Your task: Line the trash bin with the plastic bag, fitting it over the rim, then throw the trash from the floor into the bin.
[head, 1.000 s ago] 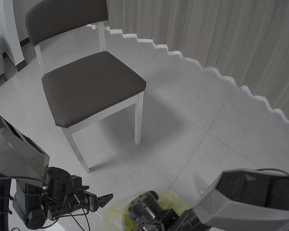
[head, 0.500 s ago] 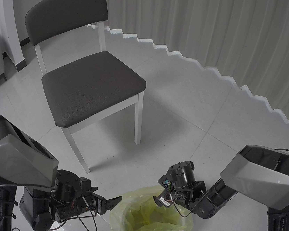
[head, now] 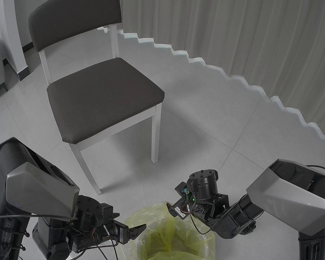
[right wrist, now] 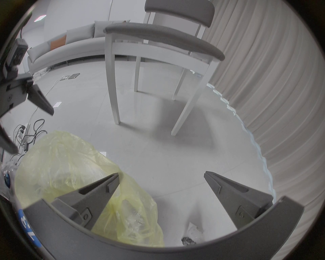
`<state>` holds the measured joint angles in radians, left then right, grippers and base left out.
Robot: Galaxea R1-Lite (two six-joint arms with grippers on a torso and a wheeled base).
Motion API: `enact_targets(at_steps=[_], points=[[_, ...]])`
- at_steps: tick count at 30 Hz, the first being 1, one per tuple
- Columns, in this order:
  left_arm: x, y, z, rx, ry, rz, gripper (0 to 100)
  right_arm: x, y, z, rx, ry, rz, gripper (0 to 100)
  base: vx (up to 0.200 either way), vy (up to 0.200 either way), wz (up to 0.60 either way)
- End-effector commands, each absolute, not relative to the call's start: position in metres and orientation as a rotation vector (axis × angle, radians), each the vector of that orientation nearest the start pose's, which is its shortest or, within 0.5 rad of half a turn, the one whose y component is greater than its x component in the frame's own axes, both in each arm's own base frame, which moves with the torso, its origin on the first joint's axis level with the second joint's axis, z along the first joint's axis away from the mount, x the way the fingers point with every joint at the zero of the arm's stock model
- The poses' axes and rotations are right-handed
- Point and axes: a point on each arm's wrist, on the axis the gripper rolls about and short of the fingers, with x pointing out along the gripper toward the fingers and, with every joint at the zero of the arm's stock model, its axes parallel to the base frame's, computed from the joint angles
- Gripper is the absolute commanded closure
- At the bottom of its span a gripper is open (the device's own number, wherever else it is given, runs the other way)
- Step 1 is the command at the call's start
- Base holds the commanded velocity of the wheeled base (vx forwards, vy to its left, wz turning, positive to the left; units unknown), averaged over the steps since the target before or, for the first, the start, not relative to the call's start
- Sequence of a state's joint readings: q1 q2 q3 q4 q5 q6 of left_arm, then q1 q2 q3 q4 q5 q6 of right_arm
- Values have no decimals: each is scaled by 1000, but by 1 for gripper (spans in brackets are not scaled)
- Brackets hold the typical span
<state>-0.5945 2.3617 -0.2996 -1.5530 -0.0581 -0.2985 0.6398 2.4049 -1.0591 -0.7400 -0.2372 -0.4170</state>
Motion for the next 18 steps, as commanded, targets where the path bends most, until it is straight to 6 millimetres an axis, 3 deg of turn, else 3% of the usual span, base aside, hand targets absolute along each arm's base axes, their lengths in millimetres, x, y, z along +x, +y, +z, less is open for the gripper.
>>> enact_targets(at_steps=[1,4,6,7,10,14,18], points=[[237,-162,-28,-147,579,-560,0,336,247,-24,-684,510,518,0,0,0,0],[236,-162,-28,-144,578,-551,0,325,239,-49,-731,613,539,0,0,0,0],[236,-162,-28,-144,578,-551,0,325,239,-49,-731,613,539,0,0,0,0],[236,-163,-28,-144,576,-550,0,320,238,-62,-742,653,552,0,0,0,0],[236,-163,-29,-143,577,-549,0,318,243,-64,-747,648,563,0,0,0,0],[241,-163,-34,-138,576,-534,0,313,243,-54,-738,627,566,0,0,0,0],[251,-163,-50,-89,571,-483,0,303,230,-3,-706,560,547,0,0,0,0]])
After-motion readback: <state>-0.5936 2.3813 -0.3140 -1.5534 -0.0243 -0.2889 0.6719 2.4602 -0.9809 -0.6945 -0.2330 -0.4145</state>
